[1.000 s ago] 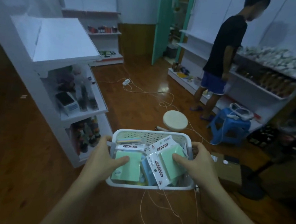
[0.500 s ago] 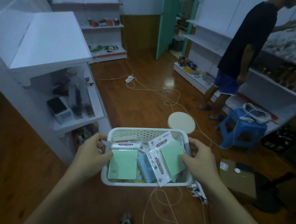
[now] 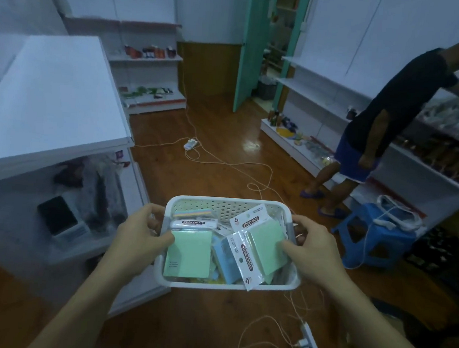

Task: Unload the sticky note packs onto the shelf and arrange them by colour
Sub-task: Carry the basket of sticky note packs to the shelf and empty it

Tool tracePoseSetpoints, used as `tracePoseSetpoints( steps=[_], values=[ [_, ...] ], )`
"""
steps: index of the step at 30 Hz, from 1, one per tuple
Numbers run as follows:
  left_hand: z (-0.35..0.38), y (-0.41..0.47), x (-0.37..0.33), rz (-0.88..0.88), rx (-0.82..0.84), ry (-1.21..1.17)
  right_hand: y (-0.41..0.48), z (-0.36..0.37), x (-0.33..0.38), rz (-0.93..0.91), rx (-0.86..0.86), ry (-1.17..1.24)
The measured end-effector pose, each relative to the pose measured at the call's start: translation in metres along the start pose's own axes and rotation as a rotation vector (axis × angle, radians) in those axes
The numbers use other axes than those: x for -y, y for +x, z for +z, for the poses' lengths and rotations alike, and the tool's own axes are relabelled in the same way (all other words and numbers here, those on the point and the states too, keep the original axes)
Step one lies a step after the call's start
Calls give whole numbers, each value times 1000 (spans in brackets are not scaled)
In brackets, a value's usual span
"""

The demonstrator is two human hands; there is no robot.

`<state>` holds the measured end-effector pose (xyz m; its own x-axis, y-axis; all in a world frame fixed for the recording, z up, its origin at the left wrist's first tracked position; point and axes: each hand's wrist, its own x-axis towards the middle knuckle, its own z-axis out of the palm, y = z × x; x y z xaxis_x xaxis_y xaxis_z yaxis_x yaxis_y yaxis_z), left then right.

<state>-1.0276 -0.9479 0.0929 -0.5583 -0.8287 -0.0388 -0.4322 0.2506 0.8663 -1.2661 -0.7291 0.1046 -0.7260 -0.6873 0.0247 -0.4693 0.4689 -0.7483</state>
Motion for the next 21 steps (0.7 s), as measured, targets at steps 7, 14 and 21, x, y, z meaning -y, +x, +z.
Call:
tracePoseSetpoints(
  steps=[7,14,21],
  values=[
    [0,90,-11,-31,-22,-22,99,7,6,-19,19,31],
    [33,212,-35,-32,-69,-3,244,0,-12,-38,72,167],
    [75,331,-75,-102,-140,-3,403,-20,-21,-101,150,183]
  ],
)
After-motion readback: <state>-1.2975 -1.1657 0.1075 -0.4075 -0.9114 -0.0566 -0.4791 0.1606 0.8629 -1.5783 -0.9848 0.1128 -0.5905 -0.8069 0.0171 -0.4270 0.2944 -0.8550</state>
